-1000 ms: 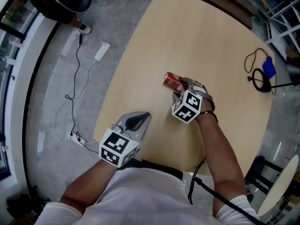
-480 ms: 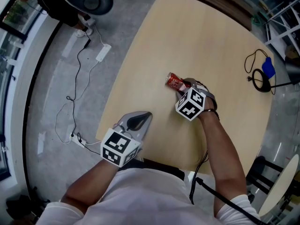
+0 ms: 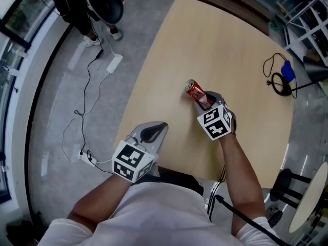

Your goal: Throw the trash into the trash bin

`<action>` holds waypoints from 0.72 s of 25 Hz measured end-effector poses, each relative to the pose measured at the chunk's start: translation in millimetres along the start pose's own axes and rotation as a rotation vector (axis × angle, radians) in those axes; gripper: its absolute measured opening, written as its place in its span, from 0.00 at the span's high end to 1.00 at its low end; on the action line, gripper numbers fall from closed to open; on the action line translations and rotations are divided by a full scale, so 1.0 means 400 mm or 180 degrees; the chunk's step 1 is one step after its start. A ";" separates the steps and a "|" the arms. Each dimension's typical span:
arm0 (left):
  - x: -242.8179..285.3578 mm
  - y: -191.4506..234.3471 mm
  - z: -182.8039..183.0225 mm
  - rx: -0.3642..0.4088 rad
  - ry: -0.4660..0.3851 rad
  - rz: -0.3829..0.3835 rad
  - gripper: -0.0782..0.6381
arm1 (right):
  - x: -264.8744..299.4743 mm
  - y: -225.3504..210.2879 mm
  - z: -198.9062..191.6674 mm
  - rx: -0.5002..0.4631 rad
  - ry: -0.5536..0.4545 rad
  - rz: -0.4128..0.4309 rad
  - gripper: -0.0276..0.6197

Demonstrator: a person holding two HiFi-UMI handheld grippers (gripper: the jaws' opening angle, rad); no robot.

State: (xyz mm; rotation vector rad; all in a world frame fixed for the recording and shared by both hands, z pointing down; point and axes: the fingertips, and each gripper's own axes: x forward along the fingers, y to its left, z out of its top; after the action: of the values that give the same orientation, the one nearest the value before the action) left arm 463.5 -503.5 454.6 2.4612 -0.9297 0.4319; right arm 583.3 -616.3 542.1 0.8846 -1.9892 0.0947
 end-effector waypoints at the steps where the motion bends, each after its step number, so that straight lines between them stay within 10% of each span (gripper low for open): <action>1: -0.013 -0.001 0.000 0.0015 -0.0010 -0.0009 0.88 | -0.014 0.007 0.006 0.0102 -0.0054 -0.0016 0.68; 18: -0.325 0.045 0.041 0.0133 -0.0491 -0.0042 0.88 | -0.367 0.275 0.262 0.1537 -0.1444 0.0195 0.69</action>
State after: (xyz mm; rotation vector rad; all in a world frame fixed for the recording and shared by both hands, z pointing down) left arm 359.7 -454.6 388.9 2.5663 -0.9739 0.2620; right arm 485.6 -496.2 398.4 1.2325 -2.4694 0.4599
